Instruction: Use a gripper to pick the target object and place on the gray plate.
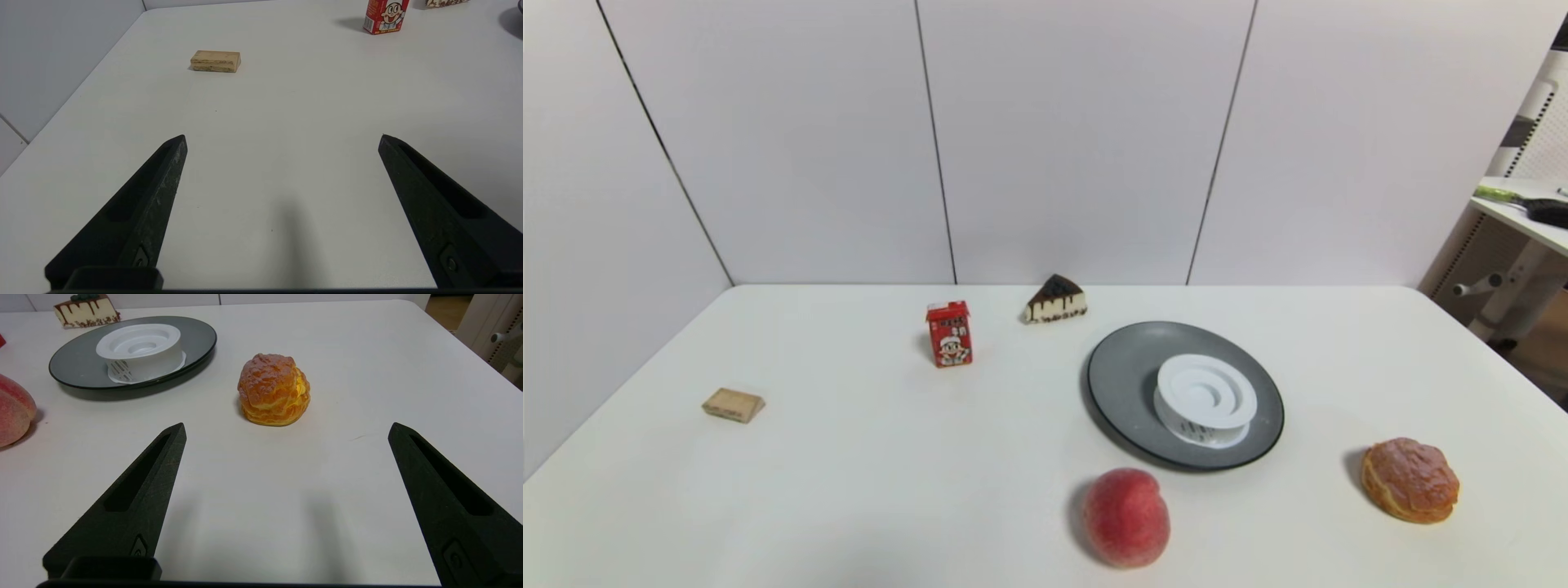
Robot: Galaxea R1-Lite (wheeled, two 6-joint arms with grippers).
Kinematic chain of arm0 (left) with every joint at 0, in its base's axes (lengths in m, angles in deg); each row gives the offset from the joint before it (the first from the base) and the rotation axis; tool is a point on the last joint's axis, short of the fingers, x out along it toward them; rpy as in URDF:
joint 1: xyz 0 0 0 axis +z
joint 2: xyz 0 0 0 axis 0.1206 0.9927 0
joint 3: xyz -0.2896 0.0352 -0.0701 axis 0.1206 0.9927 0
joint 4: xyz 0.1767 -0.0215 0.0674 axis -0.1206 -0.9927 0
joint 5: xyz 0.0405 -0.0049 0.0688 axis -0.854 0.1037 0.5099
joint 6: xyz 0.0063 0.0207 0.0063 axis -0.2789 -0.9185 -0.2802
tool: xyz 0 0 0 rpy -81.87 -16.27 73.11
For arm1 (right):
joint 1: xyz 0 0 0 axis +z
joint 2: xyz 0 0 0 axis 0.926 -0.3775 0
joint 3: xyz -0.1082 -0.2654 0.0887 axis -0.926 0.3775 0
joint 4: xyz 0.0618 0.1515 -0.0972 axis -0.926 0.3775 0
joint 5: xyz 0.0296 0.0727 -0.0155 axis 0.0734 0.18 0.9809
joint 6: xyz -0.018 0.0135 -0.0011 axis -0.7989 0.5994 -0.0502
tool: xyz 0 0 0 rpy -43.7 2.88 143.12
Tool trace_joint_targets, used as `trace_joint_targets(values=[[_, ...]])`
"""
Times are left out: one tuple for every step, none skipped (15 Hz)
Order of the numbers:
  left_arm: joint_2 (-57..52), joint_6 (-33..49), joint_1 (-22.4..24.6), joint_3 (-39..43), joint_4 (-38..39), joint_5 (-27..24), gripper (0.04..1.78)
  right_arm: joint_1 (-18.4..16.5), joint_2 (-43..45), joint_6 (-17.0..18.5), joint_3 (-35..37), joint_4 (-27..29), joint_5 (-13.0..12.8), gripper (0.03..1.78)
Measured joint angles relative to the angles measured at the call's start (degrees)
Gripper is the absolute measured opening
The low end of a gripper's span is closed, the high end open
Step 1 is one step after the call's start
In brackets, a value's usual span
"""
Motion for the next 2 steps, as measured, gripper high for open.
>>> trace_joint_targets(values=[[0.0, 0.0, 0.0, 0.0, 0.0, 0.0, 1.69, 0.0, 0.0, 0.1, 0.0, -0.2, -0.1, 1.71], [0.0, 0.0, 0.0, 0.0, 0.0, 0.0, 1.69, 0.0, 0.0, 0.2, 0.0, -0.5, 0.0, 1.71]])
